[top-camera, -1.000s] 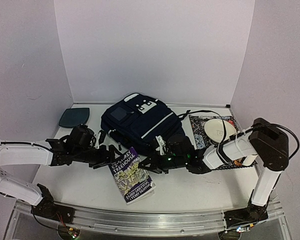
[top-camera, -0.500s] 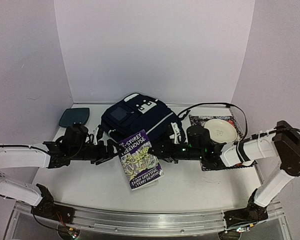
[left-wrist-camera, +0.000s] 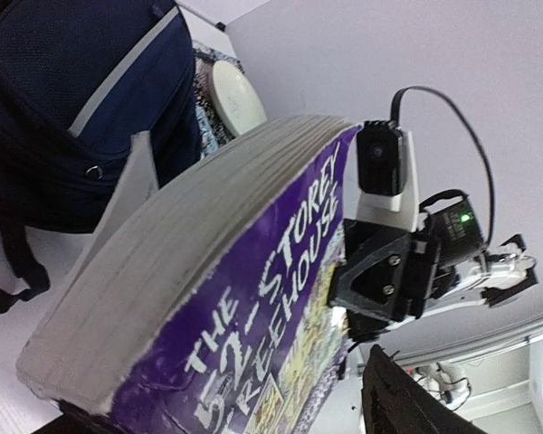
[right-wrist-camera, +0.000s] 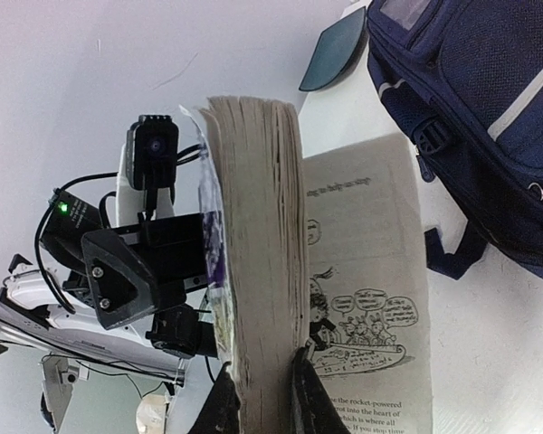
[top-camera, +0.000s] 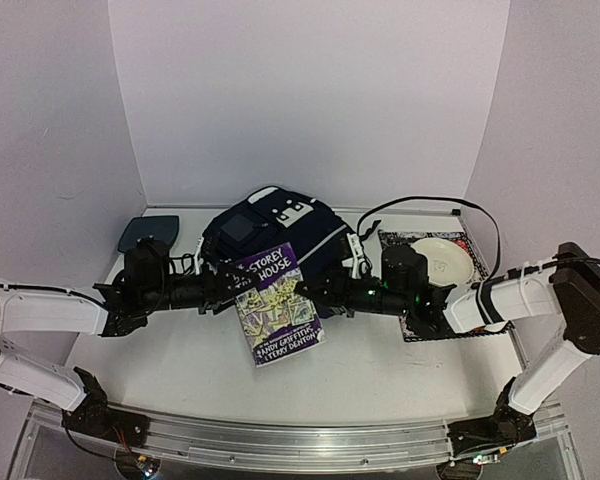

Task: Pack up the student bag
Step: Pass from the right arm to the left

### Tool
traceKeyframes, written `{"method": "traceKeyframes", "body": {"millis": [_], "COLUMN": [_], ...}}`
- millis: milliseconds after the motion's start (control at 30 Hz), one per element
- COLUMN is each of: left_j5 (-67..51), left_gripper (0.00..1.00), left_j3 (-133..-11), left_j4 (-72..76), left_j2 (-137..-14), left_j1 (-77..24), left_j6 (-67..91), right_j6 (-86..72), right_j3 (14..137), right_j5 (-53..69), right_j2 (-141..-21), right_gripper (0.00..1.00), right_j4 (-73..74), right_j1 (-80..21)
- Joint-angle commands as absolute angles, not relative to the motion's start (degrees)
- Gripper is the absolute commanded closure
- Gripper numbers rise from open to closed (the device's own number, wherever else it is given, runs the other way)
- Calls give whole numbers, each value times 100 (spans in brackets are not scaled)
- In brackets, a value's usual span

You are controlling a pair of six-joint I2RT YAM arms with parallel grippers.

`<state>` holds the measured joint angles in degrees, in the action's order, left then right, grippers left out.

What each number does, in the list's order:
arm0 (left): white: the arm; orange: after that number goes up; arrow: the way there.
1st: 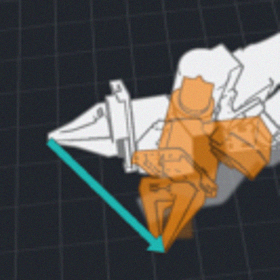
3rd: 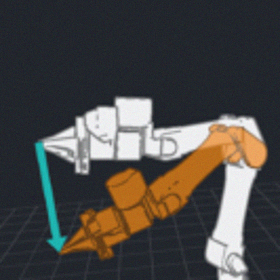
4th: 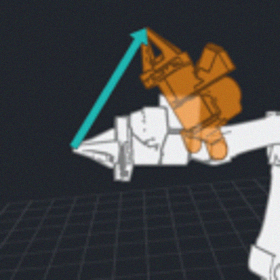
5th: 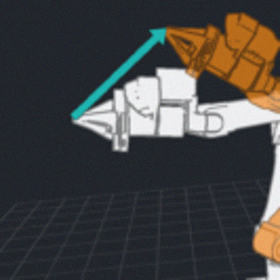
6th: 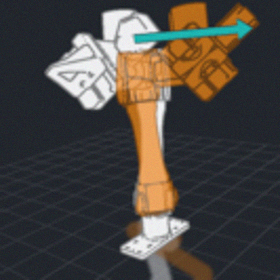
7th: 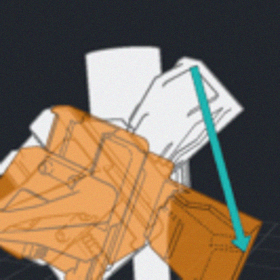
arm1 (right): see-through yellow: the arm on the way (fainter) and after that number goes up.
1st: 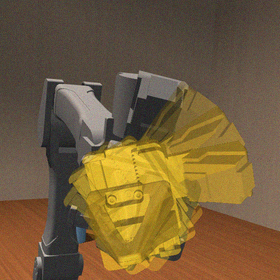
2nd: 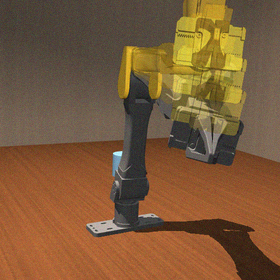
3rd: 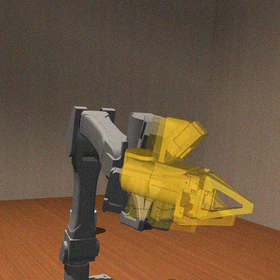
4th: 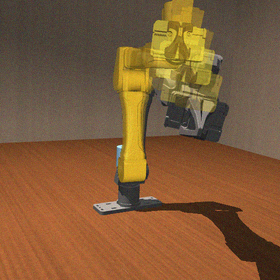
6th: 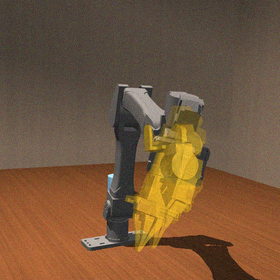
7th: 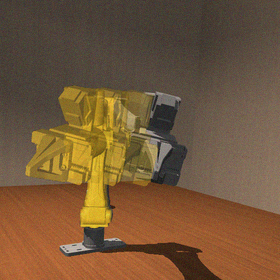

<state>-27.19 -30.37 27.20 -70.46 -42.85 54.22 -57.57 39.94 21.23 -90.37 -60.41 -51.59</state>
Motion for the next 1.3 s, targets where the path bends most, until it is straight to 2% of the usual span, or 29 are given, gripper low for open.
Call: {"method": "traceKeyframes", "body": {"millis": [0,200,400,433,500,600,667,700,767,933,1267], "left_j5": [-3102,-3137,-2965,-2914,-2774,-2526,-2344,-2249,-2090,-1633,-1016], "left_gripper": [33,57,98,100,100,100,100,100,100,100,100], "left_j3": [-2947,-2945,-3023,-3024,-3038,-3082,-3129,-3164,-3232,-3406,-3903], "left_j4": [4117,4519,4594,4604,4617,4631,4645,4647,4650,4707,4865], "left_j2": [-7040,-7051,-7191,-7202,-7218,-7233,-7250,-7265,-7339,-7472,-7725], "left_j1": [-4263,-4263,-4263,-4263,-4238,-4151,-4075,-4034,-3973,-3885,-3806], "left_j6": [5824,5945,5999,6007,6034,6088,6138,6168,6237,6283,6283], "right_j6": [-5883,-5911,-5857,-5839,-5816,-5774,-5750,-5741,-5731,-5797,-6028], "right_j3": [4247,4318,4356,4333,4243,4039,3868,3784,3639,3318,3247], "right_j5": [2269,2253,2184,2148,2043,1839,1672,1593,1444,1180,1134], "right_j2": [-8979,-9153,-9217,-9193,-9139,-8995,-8873,-8817,-8722,-8563,-8634], "right_gripper": [100,100,99,94,83,56,29,19,9,2,2], "right_j4": [-7067,-7216,-7237,-7241,-7235,-7232,-7233,-7233,-7233,-7249,-7563], "right_j1": [-5136,-5104,-5072,-5065,-5027,-4994,-4988,-4981,-4977,-4982,-5050]}}
